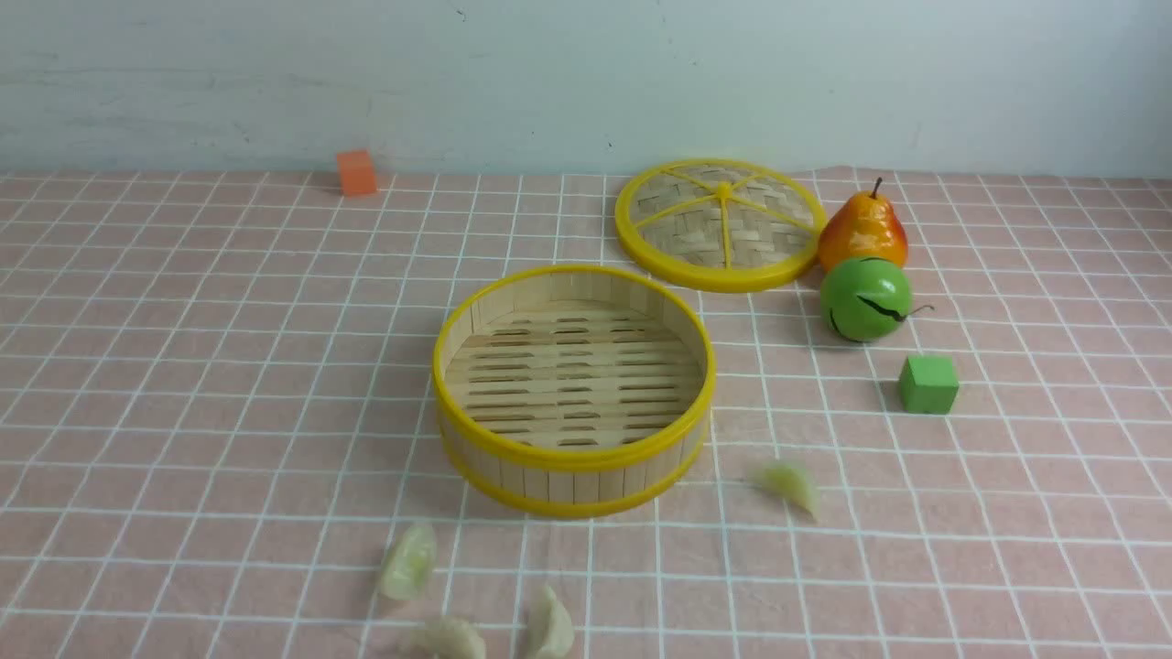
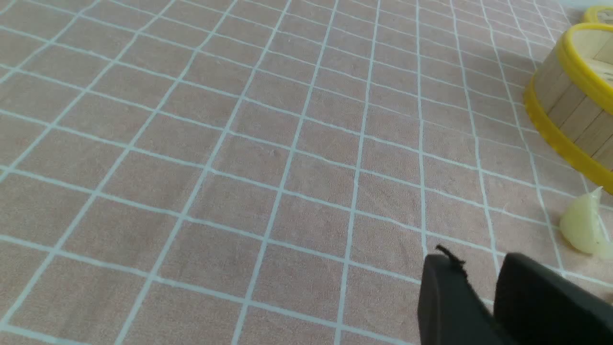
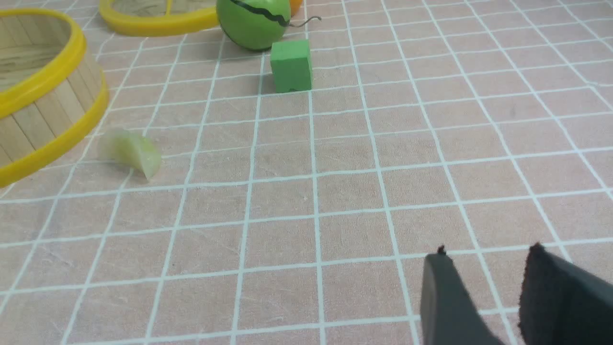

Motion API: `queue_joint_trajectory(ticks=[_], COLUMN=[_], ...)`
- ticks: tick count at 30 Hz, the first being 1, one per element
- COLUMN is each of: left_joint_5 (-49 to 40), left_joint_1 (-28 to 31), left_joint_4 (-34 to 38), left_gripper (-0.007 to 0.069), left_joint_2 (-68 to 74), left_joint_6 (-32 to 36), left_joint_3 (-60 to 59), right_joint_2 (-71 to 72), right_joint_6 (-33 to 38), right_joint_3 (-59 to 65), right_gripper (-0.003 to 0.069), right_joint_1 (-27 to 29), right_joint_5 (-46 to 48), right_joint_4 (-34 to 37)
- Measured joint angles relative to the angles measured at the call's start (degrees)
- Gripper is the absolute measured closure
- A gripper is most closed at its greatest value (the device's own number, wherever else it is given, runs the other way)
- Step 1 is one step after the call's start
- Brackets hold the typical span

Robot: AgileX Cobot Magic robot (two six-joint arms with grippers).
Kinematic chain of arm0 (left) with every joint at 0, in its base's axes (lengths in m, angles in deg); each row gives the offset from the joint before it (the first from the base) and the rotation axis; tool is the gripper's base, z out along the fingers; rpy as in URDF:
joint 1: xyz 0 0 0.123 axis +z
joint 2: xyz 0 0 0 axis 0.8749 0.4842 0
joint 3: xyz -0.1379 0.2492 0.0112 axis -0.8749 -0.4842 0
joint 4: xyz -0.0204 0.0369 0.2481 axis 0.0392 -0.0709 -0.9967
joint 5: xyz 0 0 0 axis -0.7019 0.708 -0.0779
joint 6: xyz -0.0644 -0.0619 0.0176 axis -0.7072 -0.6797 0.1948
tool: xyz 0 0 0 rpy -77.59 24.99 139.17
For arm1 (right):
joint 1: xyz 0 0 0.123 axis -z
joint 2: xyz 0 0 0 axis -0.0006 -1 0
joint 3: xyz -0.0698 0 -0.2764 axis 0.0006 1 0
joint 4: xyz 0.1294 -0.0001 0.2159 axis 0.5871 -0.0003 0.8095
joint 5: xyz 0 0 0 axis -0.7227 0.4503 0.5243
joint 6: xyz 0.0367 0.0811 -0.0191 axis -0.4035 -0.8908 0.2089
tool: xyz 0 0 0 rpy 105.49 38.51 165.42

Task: Put the dumplings into the steamer on the table with the pink tablecloth.
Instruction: 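Reach for and grasp a dumpling on the table with the left gripper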

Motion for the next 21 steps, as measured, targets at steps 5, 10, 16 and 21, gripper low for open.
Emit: queue_joint_trajectory(ticks=[5,10,16,21], left_joint_5=[0.0,0.0,0.0,0.0], left_joint_1=[0.0,0.0,0.0,0.0], left_joint_4=[0.0,0.0,0.0,0.0], left_gripper=[0.0462,0.0461,0.046,0.0455], left_joint_2=[0.0,0.0,0.0,0.0], left_joint_6=[0.0,0.0,0.0,0.0], left_joint_3=[0.0,0.0,0.0,0.0], right_joint_2=[0.0,0.0,0.0,0.0], right_joint_6=[0.0,0.0,0.0,0.0], right_joint_3=[0.0,0.0,0.0,0.0], right_gripper=[0.042,0.042,0.042,0.042], right_joint_1=[0.0,0.0,0.0,0.0], right_joint_5=[0.0,0.0,0.0,0.0], right_joint_4=[0.0,0.0,0.0,0.0])
